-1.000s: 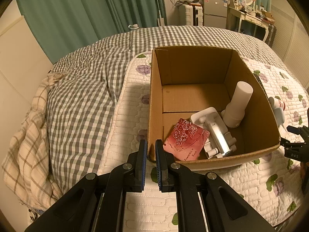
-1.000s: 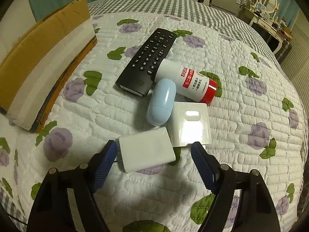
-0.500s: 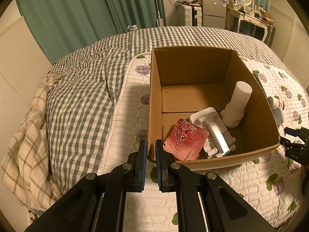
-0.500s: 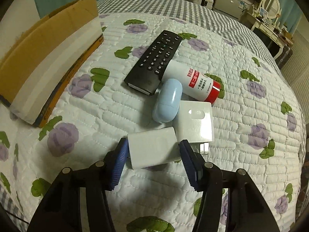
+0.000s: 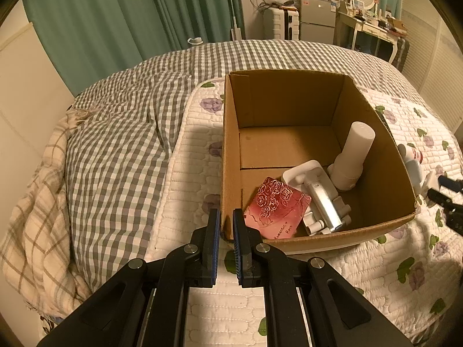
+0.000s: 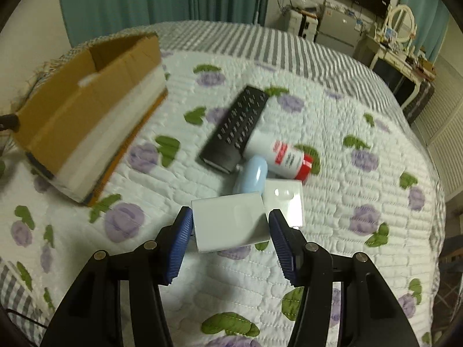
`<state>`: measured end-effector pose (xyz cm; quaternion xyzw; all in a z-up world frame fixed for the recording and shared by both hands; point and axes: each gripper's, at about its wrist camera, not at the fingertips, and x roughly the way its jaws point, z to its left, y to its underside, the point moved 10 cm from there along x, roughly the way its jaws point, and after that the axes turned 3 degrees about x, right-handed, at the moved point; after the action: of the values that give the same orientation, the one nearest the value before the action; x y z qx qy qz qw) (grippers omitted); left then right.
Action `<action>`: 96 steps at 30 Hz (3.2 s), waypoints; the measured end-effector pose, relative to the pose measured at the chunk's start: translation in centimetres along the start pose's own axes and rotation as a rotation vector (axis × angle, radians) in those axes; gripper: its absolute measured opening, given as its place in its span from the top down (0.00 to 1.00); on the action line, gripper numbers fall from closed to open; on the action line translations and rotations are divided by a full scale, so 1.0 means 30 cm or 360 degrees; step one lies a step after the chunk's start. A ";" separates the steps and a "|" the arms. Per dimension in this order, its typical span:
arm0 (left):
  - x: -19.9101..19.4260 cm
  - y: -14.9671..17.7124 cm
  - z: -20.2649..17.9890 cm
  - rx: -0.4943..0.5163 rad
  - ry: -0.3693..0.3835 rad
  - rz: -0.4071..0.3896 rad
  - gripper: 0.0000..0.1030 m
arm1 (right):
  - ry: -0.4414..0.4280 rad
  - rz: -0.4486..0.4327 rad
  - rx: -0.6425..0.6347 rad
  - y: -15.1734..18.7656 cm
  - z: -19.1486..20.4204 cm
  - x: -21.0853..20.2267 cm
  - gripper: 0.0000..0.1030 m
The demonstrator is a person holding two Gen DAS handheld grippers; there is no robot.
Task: Organize rigid objects
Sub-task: 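Carry the white charger with the right tool and release it into the box, then move the right tool to the white square adapter and grasp it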
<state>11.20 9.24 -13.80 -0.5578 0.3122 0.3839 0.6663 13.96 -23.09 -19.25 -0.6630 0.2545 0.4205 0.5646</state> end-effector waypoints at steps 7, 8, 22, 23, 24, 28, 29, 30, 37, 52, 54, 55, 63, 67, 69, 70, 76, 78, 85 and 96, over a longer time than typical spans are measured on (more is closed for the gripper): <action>0.001 0.000 0.002 0.0004 0.0005 0.0000 0.91 | -0.0083 -0.0200 -0.0142 -0.174 0.147 -0.177 0.47; 0.002 0.001 0.003 0.0000 0.0011 0.0003 0.91 | -0.0099 -0.0230 -0.0162 -0.203 0.171 -0.201 0.47; -0.003 -0.007 0.001 0.0009 0.0023 0.0002 0.91 | -0.0363 -0.0452 -0.0446 -0.455 0.636 -0.315 0.48; -0.003 -0.007 0.001 0.0009 0.0025 0.0000 0.91 | -0.0370 -0.0443 -0.0452 -0.451 0.655 -0.301 0.48; -0.003 -0.008 0.000 0.0008 0.0024 0.0000 0.91 | -0.0376 -0.0428 -0.0461 -0.449 0.679 -0.276 0.48; -0.003 -0.012 0.000 0.0013 0.0018 -0.0002 0.91 | -0.0370 -0.0357 -0.0457 -0.435 0.708 -0.176 0.48; -0.003 -0.011 -0.001 0.0014 0.0018 -0.0004 0.91 | -0.0364 -0.0328 -0.0453 -0.432 0.716 -0.141 0.48; -0.003 -0.013 -0.001 0.0015 0.0019 -0.0006 0.91 | -0.0360 -0.0298 -0.0455 -0.430 0.725 -0.111 0.48; -0.002 -0.018 -0.008 0.0014 0.0030 -0.0007 0.91 | -0.0344 -0.0182 -0.0496 -0.375 0.761 0.018 0.48; -0.004 -0.016 -0.001 0.0012 0.0021 -0.0016 0.91 | -0.0329 -0.0315 -0.0520 -0.388 0.719 -0.132 0.26; -0.004 -0.015 0.000 0.0013 0.0024 -0.0016 0.91 | -0.0313 -0.0358 -0.0519 -0.400 0.697 -0.181 0.17; -0.007 -0.015 -0.001 0.0015 0.0028 -0.0018 0.91 | -0.0299 -0.0395 -0.0518 -0.412 0.677 -0.218 0.16; -0.009 -0.014 -0.027 0.0022 0.0059 -0.0009 0.91 | -0.0187 -0.0572 -0.0382 -0.490 0.448 -0.463 0.07; -0.007 -0.016 -0.021 0.0011 0.0060 -0.0010 0.91 | -0.0067 -0.0639 -0.0339 -0.492 0.321 -0.537 0.06; -0.015 -0.022 -0.006 0.0004 0.0041 -0.0023 0.91 | -0.0002 -0.0646 -0.0316 -0.474 0.259 -0.548 0.06; -0.022 -0.026 0.002 -0.0003 0.0035 -0.0033 0.91 | 0.0019 -0.0642 -0.0296 -0.465 0.228 -0.545 0.06; -0.023 -0.027 0.041 -0.0013 0.0003 -0.0029 0.91 | -0.0001 -0.0533 -0.0132 -0.393 0.094 -0.440 0.06; -0.009 -0.017 0.045 -0.0010 0.0001 -0.0008 0.91 | 0.0005 -0.0487 -0.0099 -0.363 0.064 -0.387 0.06; 0.022 -0.007 0.033 -0.0022 0.0053 0.0038 0.90 | 0.0090 -0.0296 0.0057 -0.218 -0.093 -0.171 0.06; 0.071 -0.003 0.011 -0.0013 0.0003 0.0098 0.91 | 0.0042 -0.0184 0.0343 -0.074 -0.265 -0.045 0.06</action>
<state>12.36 9.92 -15.48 -0.5509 0.3284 0.4050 0.6516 17.20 -30.43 -16.85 -0.6175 0.2671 0.3488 0.6524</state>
